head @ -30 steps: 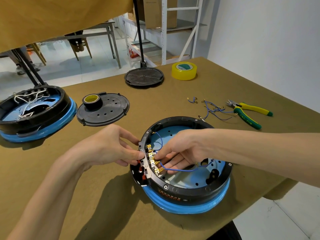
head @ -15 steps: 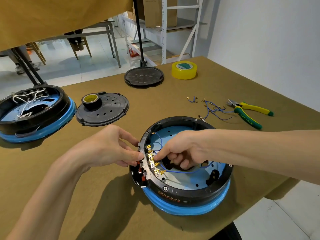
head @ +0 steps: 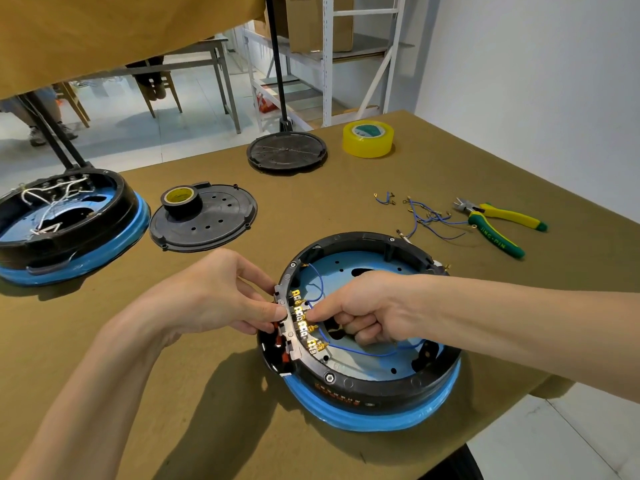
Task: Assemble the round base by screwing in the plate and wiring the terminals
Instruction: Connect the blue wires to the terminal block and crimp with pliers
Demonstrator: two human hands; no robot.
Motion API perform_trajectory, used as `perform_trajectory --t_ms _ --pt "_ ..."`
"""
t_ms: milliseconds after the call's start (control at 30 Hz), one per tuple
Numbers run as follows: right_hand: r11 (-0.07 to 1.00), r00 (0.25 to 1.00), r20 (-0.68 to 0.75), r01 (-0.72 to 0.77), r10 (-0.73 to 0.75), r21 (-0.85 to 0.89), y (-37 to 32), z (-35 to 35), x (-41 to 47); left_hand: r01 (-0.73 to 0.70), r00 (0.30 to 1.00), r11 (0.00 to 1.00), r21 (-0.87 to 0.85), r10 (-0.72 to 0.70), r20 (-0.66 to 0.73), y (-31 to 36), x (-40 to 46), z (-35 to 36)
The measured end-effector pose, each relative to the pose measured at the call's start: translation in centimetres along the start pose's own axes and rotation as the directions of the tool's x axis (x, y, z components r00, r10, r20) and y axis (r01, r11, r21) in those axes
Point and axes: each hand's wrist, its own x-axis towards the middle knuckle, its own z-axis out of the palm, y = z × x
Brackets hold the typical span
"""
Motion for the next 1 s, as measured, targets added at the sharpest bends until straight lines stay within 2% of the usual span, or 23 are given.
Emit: perform_trajectory --t_ms 333,733,867,1000 --pt "0.996 1.000 0.021 -0.010 0.008 0.090 0.2 0.0 0.0 -0.003 1.000 1.000 0.010 0.003 -0.008 0.0 0.1 0.0" --pt "0.997 0.997 0.014 0.078 -0.077 -0.025 0.0 0.5 -0.2 -0.033 0.999 0.999 0.030 0.034 -0.003 -0.5 0.5 -0.1" --pt "0.996 0.997 0.038 0.072 -0.070 -0.045 0.0 -0.2 -0.3 -0.064 0.996 0.997 0.051 0.060 0.068 -0.9 0.5 -0.6" --pt "0.998 0.997 0.038 0.068 -0.068 0.014 0.2 -0.6 -0.3 -0.149 0.983 0.974 0.172 0.127 0.131 -1.4 0.4 -1.4"
